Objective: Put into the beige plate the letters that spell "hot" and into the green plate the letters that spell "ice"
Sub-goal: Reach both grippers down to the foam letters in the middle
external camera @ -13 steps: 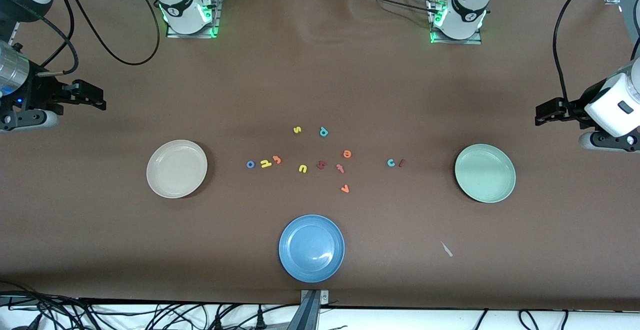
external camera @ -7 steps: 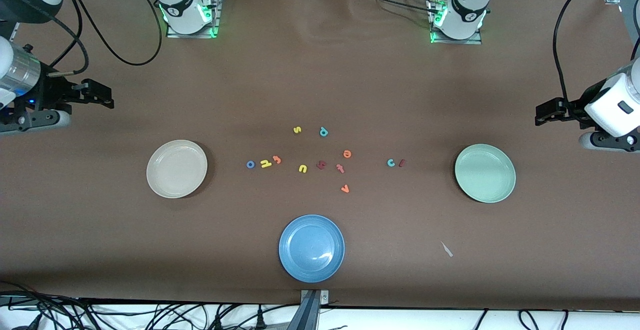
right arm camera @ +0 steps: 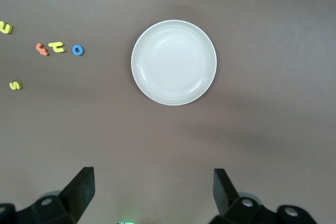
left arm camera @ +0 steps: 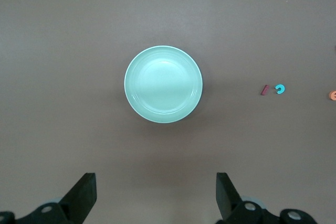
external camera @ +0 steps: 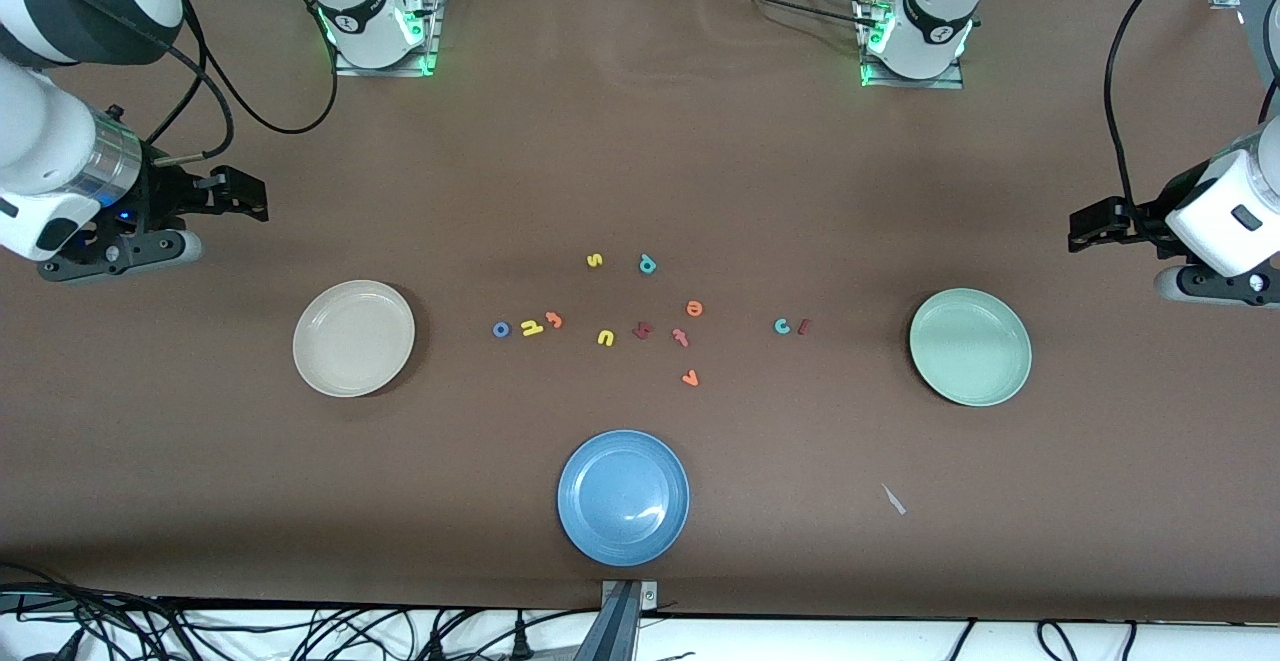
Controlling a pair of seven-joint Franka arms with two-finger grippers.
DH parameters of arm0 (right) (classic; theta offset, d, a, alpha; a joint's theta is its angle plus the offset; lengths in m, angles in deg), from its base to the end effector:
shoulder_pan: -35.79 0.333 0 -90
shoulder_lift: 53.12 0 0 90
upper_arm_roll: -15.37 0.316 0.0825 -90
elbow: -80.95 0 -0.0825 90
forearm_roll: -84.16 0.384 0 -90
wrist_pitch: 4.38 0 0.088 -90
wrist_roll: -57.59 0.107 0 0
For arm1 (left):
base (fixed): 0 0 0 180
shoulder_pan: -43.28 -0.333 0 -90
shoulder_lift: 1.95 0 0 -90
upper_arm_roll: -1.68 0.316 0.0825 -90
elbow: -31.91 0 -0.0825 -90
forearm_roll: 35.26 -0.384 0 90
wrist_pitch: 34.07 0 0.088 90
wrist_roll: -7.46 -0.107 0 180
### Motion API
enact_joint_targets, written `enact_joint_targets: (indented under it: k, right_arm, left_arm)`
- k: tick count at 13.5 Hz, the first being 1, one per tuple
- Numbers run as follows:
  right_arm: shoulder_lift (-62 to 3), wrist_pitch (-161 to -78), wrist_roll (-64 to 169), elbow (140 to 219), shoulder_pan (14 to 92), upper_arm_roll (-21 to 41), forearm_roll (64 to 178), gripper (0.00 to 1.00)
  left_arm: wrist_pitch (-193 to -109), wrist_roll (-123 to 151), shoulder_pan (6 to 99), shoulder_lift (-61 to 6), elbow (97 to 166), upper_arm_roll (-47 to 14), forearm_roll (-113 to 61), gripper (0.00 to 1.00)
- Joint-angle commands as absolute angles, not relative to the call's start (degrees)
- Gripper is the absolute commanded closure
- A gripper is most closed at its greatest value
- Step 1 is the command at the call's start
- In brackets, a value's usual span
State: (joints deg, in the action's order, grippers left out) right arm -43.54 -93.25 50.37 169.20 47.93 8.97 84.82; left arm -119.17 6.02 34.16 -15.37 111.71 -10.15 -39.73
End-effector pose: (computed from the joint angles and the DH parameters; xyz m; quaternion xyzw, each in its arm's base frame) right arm 0.5920 0.0656 0.5414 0.9906 0.1122 -0.0776 0.0026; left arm 0.6128 -0.0056 0.5663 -0.9970 0.0343 0.0682 0.0158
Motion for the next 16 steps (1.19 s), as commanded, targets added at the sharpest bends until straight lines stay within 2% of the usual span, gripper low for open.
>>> enact_joint_targets:
  k: [1,7,9,13,16]
  right_arm:
    - [-44.07,-95.32,49.41,172.42,48.45,10.96,84.51,0.00]
    - [-43.37,-111.84,54.14,183.41,48.01,17.29,84.59,0.00]
    - [-40.48,-116.50,57.83,184.04,48.01,19.76,84.59,0.00]
    - [-33.98,-129.41,63.03,186.76,48.01,23.54,84.51,0.01]
    - [-26.87,-134.71,64.26,186.07,48.01,24.16,84.51,0.01]
  left_arm:
    - [-119.50,5.70,34.14,-15.31,112.33,-10.19,-39.04,0.00]
    - [-119.59,5.44,34.31,-15.40,112.33,-10.37,-39.21,0.00]
    - [-120.29,5.26,35.10,-17.41,112.33,-10.72,-37.73,0.00]
    - [-131.44,6.84,40.37,-24.25,113.21,-10.80,-36.93,0.00]
    - [-137.67,7.98,41.61,-30.06,114.51,-11.42,-32.92,0.00]
